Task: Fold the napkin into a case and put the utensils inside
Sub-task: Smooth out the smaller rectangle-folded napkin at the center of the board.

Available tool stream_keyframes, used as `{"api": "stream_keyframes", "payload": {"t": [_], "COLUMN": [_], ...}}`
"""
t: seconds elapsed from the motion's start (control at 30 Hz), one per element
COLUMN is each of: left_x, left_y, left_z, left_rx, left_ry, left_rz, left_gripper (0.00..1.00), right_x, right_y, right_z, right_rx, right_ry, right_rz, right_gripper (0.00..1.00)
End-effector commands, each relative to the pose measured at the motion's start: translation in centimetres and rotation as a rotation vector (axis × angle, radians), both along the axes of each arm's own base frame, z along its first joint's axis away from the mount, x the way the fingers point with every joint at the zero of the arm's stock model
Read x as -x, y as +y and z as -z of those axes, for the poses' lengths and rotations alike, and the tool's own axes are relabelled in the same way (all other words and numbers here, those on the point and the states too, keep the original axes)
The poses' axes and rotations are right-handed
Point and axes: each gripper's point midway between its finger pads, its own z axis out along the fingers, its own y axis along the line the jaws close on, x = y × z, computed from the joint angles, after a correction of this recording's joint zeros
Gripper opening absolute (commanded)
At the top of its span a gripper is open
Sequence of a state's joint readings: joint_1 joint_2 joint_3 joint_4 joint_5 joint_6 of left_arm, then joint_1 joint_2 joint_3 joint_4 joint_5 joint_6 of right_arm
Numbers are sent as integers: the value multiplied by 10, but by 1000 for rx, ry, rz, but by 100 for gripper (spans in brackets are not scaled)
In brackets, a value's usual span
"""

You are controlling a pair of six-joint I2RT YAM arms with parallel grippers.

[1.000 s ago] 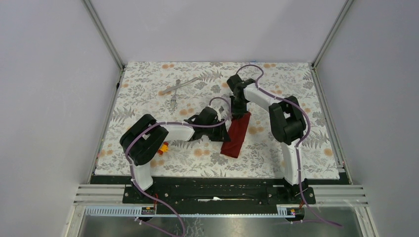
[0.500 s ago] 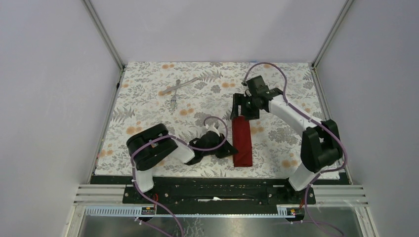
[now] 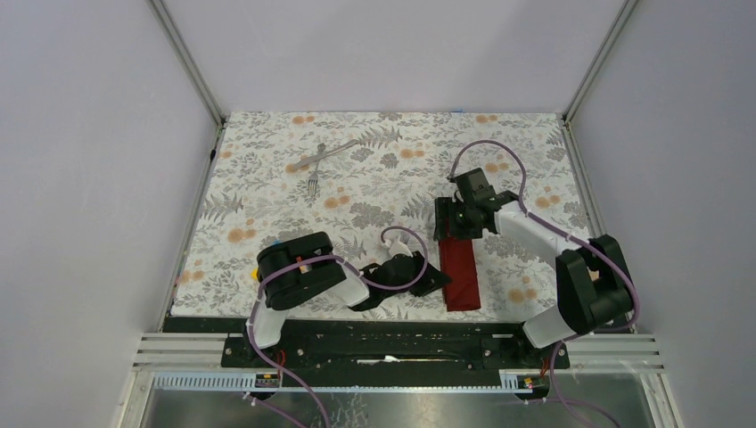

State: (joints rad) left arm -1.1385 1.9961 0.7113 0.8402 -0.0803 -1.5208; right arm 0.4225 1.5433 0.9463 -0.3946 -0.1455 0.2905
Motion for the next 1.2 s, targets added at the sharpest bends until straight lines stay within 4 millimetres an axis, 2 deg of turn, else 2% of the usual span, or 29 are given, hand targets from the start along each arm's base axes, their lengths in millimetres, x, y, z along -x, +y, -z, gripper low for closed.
{"api": "stream_keyframes", "payload": {"t": [0.0,0.07,0.17,0.3,0.37,0.47,0.57,0.73,0.8,0.93,1.03,1.17], "left_x": [-16,-16,-17,-18,-20,-22,-23,-21,-22,-32,-37,-42], "left_y": [6,8,10,14,22,47,84,152,172,200,207,203], "left_z": [-4,1,3,-11,-15,-21,-25,-33,-43,-71,-94,-114], "left_rx": [51,56,56,42,2,-52,-104,-201,-239,-301,-312,-322], "left_ry": [11,23,21,-21,-51,-100,-132,-180,-219,-295,-343,-384], "left_rz": [-51,-52,-47,-25,-27,-42,-78,-168,-195,-225,-220,-199], "left_gripper": [24,27,34,50,59,65,66,68,70,75,76,76], "right_x": [-2,4,7,-10,-18,-35,-47,-52,-56,-62,-61,-64], "right_y": [-15,-14,0,20,28,48,73,108,104,83,62,51], "right_z": [-23,-17,0,13,21,25,25,8,2,-25,-31,-23], "right_rx": [16,-12,-84,-154,-167,-202,-243,-331,-263,-124,-21,14], "right_ry": [-98,-74,-31,-70,-69,-78,-98,-89,-93,-145,-155,-183], "right_rz": [86,107,86,27,-22,-124,-249,-417,-401,-277,-149,-81], "right_gripper": [77,80,79,79,79,80,80,80,81,85,85,80]}}
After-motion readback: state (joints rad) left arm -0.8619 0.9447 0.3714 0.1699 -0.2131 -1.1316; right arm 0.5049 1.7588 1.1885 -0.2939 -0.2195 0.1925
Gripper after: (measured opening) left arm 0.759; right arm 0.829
